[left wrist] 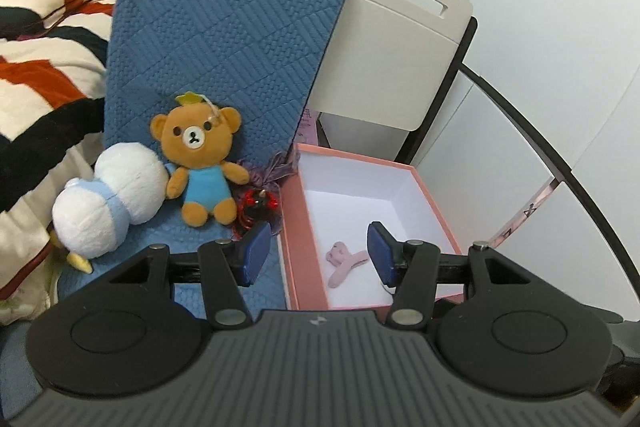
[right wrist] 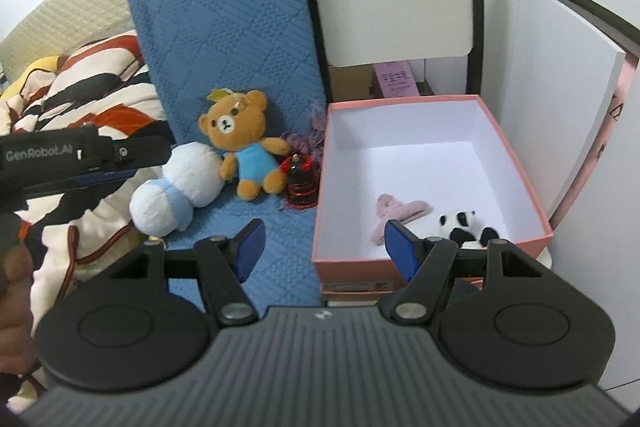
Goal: Organize objects
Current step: 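Withdraw both tools from the box back over the chair seat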
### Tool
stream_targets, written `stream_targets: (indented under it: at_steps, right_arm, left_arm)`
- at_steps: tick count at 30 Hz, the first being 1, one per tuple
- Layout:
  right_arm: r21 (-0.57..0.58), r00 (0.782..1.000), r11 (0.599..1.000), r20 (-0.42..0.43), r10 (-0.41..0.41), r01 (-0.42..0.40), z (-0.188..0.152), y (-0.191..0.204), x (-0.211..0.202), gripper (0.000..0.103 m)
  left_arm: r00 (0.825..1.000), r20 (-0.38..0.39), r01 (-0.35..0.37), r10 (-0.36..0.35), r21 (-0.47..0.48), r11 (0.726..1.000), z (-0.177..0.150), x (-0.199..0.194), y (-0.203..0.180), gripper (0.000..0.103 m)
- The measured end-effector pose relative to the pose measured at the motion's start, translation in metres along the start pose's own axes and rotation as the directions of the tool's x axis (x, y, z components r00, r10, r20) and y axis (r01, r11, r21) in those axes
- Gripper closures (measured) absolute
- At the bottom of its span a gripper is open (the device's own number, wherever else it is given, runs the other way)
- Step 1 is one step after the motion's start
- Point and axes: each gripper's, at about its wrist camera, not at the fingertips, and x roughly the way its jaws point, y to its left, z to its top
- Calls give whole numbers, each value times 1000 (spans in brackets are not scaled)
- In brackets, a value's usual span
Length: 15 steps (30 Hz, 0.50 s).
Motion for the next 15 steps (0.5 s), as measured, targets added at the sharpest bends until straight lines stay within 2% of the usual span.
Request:
stream_targets:
  at_steps: [5, 15]
  right_arm:
    - [-11, 1000, 1000, 5, 6, -6, -17, 19, -1, 35]
    - [2, 1000, 1000, 8, 16, -16, -41, 37, 14, 35]
  left_arm:
    - [1000, 20, 8, -7, -37, 999, -11, -12, 19, 43]
    - [999, 32, -36, 36, -20, 999, -30, -12, 50, 43]
